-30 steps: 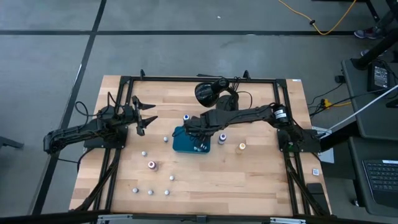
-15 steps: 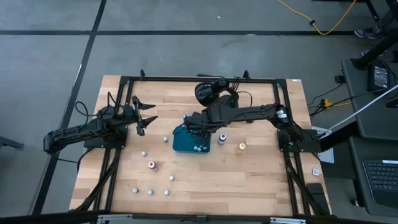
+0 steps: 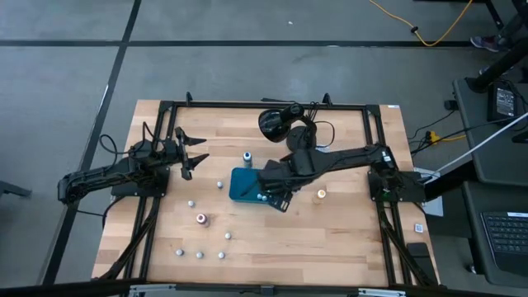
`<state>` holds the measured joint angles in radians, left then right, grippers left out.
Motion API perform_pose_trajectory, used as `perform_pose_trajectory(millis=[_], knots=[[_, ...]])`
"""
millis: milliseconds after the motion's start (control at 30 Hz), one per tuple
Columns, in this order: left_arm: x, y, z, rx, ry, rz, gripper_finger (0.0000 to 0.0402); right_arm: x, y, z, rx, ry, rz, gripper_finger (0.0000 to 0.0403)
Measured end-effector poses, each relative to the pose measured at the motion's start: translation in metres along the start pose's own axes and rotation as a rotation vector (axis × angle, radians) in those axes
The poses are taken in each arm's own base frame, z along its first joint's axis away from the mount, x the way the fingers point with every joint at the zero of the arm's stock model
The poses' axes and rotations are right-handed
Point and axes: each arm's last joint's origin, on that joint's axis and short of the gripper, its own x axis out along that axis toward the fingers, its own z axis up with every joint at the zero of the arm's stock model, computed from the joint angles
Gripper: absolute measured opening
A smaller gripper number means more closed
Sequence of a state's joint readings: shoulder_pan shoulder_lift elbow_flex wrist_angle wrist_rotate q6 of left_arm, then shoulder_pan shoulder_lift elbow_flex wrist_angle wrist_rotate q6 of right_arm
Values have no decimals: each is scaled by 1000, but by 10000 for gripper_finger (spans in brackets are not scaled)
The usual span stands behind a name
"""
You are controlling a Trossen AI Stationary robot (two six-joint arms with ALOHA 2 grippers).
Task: Pick & Place food coloring
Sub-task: Put the large yellow food coloring bottle into the blue bin
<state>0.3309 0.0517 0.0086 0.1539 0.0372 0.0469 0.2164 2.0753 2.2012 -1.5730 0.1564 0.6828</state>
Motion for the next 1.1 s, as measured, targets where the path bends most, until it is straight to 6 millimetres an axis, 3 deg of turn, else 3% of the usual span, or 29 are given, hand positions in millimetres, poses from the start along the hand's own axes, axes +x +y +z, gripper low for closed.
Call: perform_pose_trajectory(millis=[233,533,733,1100], knots=[[0,0,0,0,1,0,251,-10,-4,-17,201,-34,-35,246],[0,0,0,0,1,0,251,-6,-20,-62,186,41,-101,252],[0,0,0,0,1,0,251,7,-36,-92,221,93,-146,252],[0,0,0,0,1,0,251,52,-53,-122,327,92,-30,252]])
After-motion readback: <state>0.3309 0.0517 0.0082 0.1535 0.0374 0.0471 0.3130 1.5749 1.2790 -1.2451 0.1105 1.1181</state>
